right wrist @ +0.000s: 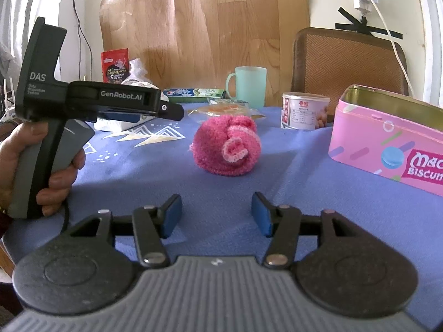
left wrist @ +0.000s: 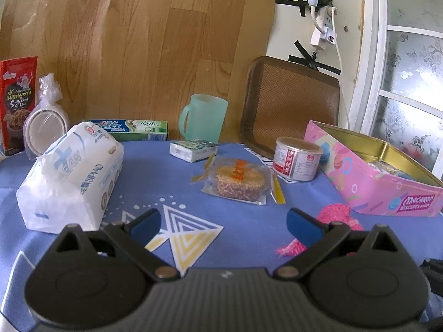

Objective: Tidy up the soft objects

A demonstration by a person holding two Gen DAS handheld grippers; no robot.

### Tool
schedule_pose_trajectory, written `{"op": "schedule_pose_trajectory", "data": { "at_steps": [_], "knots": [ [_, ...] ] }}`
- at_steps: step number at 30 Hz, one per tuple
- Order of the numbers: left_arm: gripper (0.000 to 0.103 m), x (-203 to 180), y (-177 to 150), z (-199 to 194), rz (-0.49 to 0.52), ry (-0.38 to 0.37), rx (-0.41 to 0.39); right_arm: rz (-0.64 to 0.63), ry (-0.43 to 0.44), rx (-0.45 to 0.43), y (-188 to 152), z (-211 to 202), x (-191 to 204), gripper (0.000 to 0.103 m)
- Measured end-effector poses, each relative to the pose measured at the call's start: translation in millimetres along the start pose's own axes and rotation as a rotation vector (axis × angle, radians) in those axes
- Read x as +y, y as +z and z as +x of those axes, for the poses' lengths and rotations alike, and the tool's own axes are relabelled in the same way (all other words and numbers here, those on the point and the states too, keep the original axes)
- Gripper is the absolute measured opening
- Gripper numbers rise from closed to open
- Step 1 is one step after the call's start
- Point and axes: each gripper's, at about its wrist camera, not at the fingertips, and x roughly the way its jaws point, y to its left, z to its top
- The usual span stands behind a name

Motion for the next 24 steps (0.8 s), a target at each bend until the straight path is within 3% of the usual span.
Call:
{"op": "schedule_pose_trajectory", "data": {
  "at_steps": [14, 24],
  "knots": [
    [0.102, 0, 0, 1, 0.010, 0.010, 0.004, -0.025, -0.055, -0.011, 9, -4, -17, 0.059],
    [0.103, 3, 0, -2, -0.002, 0.014, -0.019, 0.024, -0.059, 0.010, 2, 0, -38, 0.061]
  ]
}}
